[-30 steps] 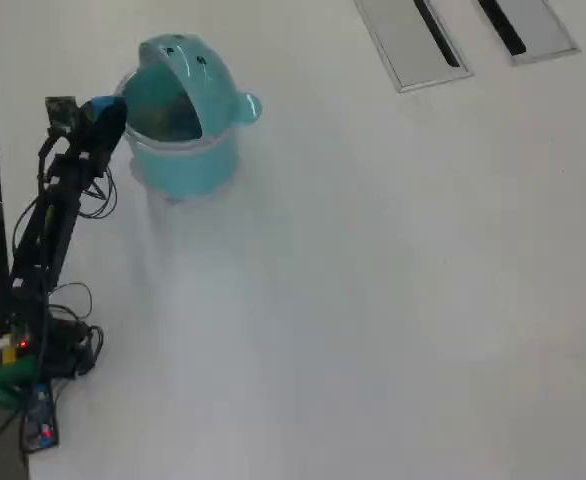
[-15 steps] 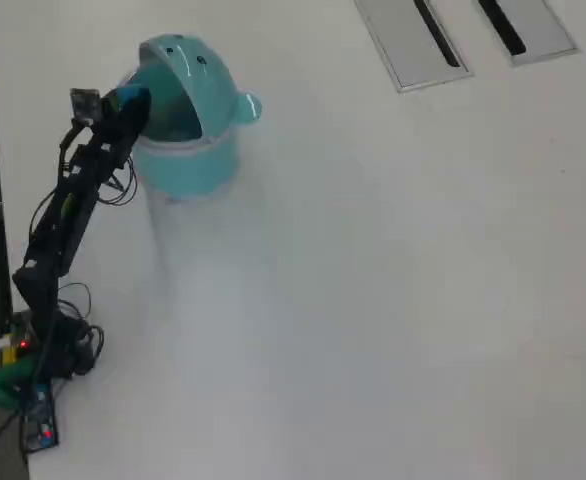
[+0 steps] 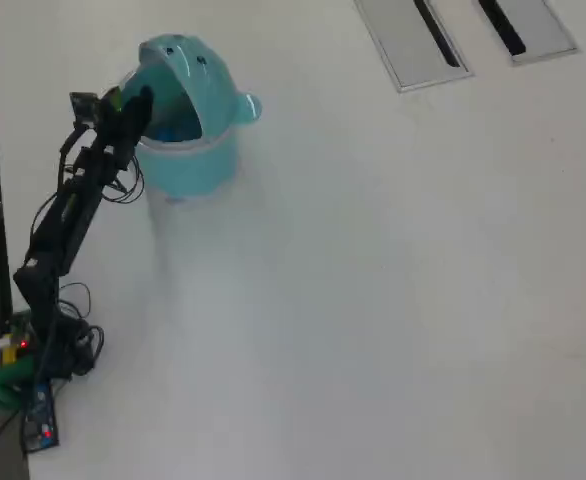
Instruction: Grasp RGB lego blocks and put them in the bin one by one.
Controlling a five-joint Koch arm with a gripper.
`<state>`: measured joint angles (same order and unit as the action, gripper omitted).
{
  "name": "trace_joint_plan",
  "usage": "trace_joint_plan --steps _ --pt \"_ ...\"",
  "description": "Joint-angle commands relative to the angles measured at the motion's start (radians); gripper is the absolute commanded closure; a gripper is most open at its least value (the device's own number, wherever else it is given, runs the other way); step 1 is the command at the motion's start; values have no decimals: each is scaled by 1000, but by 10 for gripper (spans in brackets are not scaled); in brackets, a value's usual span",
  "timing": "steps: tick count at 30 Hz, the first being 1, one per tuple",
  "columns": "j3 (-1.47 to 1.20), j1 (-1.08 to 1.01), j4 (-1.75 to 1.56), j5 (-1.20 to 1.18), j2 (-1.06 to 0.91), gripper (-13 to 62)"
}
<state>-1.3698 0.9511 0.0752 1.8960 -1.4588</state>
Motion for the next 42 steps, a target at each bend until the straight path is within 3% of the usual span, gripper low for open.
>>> trace_joint_plan --steps 1,17,42 --pt "15 -12 -77 11 -69 201" --pt "-316 -63 -110 -11 -380 200" --pt "-730 -210 -241 -485 -807 164"
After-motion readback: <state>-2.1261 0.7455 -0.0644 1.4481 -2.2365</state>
